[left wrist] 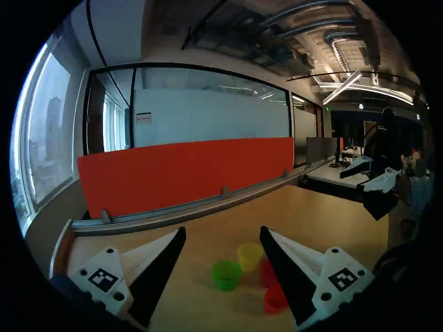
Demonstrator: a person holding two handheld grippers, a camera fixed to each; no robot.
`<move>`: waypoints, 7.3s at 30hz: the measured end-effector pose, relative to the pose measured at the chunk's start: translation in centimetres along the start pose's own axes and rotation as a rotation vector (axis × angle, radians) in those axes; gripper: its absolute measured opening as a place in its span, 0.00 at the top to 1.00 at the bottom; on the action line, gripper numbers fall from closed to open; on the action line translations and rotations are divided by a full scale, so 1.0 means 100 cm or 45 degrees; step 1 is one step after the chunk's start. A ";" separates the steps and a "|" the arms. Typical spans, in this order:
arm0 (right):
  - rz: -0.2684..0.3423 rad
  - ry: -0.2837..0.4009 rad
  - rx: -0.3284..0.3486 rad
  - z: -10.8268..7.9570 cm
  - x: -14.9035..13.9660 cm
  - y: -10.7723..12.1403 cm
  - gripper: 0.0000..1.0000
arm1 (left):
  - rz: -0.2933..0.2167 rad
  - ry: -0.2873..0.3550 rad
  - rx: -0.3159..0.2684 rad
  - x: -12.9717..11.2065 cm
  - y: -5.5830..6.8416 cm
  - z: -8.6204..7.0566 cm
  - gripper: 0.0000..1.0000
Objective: Pour water
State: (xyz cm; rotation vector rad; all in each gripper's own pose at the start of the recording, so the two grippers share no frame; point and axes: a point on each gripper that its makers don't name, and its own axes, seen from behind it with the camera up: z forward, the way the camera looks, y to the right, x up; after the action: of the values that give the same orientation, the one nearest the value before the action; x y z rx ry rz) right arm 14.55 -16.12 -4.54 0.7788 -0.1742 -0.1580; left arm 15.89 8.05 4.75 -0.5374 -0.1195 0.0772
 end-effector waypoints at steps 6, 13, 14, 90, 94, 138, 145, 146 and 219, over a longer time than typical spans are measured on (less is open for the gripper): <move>-0.033 -0.066 0.045 0.004 -0.022 -0.011 0.00 | 0.013 -0.066 -0.018 -0.024 -0.001 0.010 0.01; -0.041 -0.132 0.096 0.011 -0.047 -0.021 0.00 | 0.034 -0.149 -0.053 -0.049 0.002 0.019 0.00; -0.041 -0.141 0.102 0.012 -0.050 -0.022 0.00 | 0.038 -0.160 -0.057 -0.053 0.003 0.021 0.00; -0.045 -0.558 0.278 0.096 -0.229 -0.045 0.00 | 0.086 -0.580 -0.229 -0.206 0.007 0.098 0.00; -0.038 -0.559 0.281 0.100 -0.231 -0.045 0.00 | 0.088 -0.594 -0.231 -0.210 0.006 0.105 0.00; -0.017 -0.538 0.288 0.097 -0.226 -0.042 0.00 | 0.085 -0.631 -0.243 -0.219 0.016 0.155 0.13; -0.012 -0.535 0.308 0.096 -0.227 -0.045 0.08 | 0.093 -0.633 -0.245 -0.218 0.016 0.154 0.13; -0.011 -0.534 0.311 0.096 -0.227 -0.046 0.09 | 0.093 -0.632 -0.245 -0.218 0.016 0.154 0.13; 0.040 -0.015 0.005 0.033 -0.080 -0.023 0.09 | -0.004 0.034 -0.157 -0.045 0.079 -0.001 0.13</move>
State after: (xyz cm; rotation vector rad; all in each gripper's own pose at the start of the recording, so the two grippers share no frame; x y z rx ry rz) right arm 5.85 -18.35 -4.60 0.7789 -0.1982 -0.1326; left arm 11.12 14.26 0.21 -0.6613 -0.0997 0.0602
